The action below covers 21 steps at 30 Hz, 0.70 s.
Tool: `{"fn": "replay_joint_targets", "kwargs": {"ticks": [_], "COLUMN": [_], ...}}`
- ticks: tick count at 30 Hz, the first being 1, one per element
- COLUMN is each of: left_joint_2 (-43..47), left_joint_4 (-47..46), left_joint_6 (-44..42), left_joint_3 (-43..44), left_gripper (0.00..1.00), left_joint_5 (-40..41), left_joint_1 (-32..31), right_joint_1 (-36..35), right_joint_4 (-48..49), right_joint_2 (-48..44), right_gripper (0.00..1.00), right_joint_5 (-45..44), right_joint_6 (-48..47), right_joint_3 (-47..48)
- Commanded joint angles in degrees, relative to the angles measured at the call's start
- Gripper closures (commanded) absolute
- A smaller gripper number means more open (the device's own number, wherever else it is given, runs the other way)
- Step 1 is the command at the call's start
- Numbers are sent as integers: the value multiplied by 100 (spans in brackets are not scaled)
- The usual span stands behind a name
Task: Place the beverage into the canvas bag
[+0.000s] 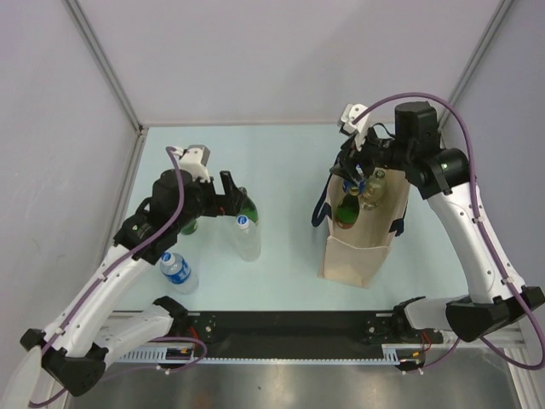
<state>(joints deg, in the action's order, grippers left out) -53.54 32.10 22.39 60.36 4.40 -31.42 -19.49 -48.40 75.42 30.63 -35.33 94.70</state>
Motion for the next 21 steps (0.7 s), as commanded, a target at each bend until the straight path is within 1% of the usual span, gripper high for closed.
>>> {"fn": "replay_joint_targets", "kwargs": {"ticks": [1,2,3,5,7,8,9,11,15,17,21], "left_joint_2": [370,414,528,634,791,836,888,1020,1231,1363,1574], "left_joint_4": [16,25,25,33,25,25,25,25,16,33,112], "left_joint_6": [-51,-33,2,81,186,213,248,318,397,424,459], "left_joint_3": [213,161,134,29,-41,-120,-164,-287,-437,-498,-595], "left_gripper": [0,0,0,0,0,0,0,0,0,0,0], "left_joint_5": [280,306,324,359,368,368,368,368,447,491,702], "left_joint_1": [39,39,39,39,39,39,39,39,48,39,39], "right_joint_1": [-458,-729,-854,-1204,-1469,-1575,-1819,-2023,-2331,-2358,-2455], "right_joint_4": [50,85,103,173,566,673,787,1165,1588,1851,2107], "right_joint_2": [-36,16,52,131,210,254,350,508,1105,1448,1914], "right_gripper": [33,33,33,29,24,17,15,10,8,8,8], "right_joint_5": [900,1066,1216,1663,1823,2006,2060,2061,2026,2017,1929], "right_joint_6": [79,-17,-105,-350,-439,-526,-675,-720,-475,-185,-9], "right_joint_3": [163,111,76,-90,-275,-372,-521,-654,-637,-523,-321]}}
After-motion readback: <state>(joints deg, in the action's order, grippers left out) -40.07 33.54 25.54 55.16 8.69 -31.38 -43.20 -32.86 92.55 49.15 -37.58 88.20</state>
